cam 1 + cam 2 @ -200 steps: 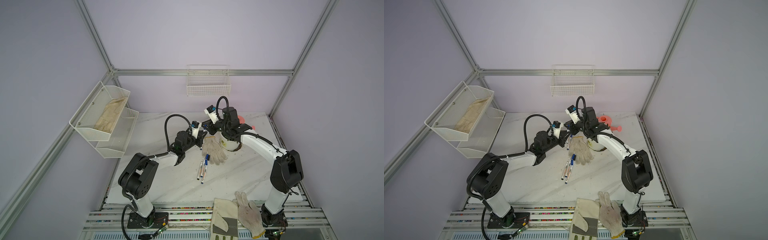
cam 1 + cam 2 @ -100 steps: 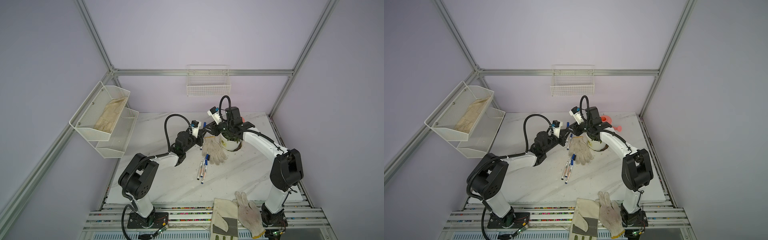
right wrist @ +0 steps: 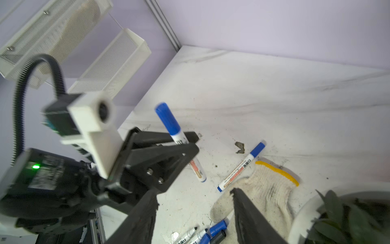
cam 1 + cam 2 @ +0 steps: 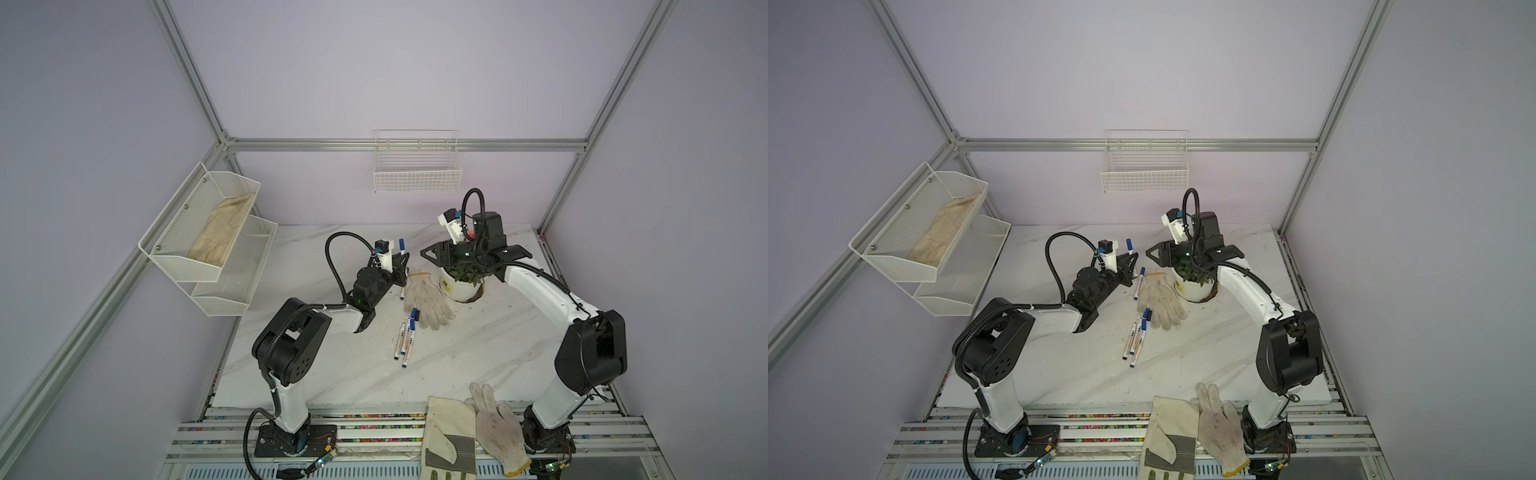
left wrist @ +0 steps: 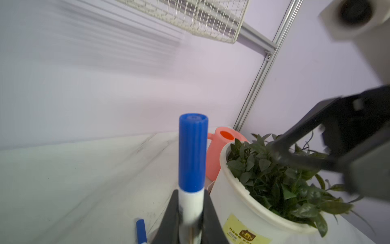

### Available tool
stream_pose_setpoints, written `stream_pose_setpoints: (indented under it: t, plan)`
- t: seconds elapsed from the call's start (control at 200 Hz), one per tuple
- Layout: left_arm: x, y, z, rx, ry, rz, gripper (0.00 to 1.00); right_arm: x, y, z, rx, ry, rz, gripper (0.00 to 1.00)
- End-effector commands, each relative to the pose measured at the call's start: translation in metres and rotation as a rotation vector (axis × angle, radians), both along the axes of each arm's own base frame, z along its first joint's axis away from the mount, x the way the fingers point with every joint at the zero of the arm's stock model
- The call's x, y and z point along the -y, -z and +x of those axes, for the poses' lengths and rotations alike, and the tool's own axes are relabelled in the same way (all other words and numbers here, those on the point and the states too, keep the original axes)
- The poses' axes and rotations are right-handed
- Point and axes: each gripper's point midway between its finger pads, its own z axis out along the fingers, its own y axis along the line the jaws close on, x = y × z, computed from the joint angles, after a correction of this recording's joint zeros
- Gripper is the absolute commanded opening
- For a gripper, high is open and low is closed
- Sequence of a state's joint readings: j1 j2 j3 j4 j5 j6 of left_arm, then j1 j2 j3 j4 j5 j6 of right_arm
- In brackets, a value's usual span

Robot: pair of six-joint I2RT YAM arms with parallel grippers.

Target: Insert the pens into the pen caps

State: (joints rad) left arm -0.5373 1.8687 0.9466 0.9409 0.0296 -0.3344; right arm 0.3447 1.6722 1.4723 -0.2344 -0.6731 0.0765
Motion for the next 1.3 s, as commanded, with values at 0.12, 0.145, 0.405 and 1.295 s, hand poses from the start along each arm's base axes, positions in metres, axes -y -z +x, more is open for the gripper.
stream_pose_setpoints:
  t: [0.12,0.145,0.405,1.295]
  plan:
    - [0.022,0.021,0.016,-0.146,0.045,0.022,0.0,0.014,-0.037,0.015,0.077,0.094,0.033,0.59]
    - [0.023,0.026,0.018,-0.167,0.045,0.024,0.0,0.014,-0.038,0.017,0.076,0.102,0.037,0.6]
    - [0.053,0.058,0.018,-0.29,0.111,0.09,0.0,0.015,-0.014,0.03,-0.006,0.147,0.02,0.58]
    - [0.069,0.086,0.021,-0.426,0.148,0.204,0.42,0.024,0.0,0.029,-0.008,0.186,-0.023,0.57]
